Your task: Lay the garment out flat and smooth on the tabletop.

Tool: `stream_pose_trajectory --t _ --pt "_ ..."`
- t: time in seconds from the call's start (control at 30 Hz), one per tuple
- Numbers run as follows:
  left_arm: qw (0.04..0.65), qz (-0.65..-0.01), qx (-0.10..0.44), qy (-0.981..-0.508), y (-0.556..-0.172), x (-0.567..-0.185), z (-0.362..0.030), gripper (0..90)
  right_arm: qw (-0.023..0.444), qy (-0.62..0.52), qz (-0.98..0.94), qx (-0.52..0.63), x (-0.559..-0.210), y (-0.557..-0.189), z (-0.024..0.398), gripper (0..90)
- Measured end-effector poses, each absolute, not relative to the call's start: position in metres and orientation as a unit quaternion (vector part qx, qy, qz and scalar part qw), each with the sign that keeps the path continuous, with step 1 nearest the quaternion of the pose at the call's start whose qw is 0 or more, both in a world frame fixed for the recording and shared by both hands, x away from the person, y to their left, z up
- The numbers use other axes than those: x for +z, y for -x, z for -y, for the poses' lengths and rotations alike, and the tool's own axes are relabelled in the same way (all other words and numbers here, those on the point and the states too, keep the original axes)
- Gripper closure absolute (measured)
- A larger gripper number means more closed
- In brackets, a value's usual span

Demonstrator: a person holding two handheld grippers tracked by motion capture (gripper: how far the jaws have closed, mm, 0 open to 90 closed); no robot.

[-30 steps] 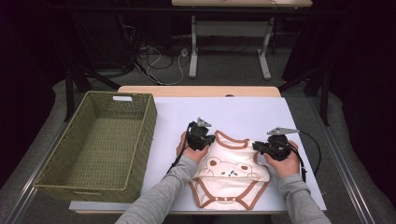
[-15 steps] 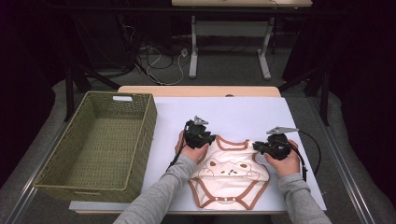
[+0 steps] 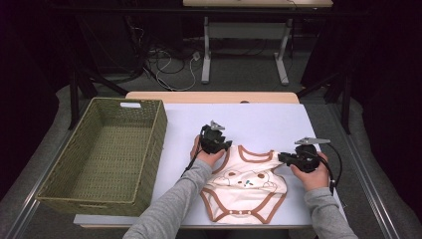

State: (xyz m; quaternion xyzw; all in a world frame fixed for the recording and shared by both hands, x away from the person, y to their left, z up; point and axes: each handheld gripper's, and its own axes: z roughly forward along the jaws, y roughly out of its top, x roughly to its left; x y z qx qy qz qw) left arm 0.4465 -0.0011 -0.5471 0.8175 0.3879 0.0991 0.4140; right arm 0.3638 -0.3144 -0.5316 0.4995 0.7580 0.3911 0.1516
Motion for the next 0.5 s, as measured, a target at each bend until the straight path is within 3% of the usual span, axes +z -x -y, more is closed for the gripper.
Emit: stream_pose_trajectory --t 0.5 --pt "0.393 -0.376 0.078 -0.836 -0.452 -0.561 0.014 65.0 0.157 -0.503 -0.756 0.388 -0.531 -0.36 0.318 80.4"
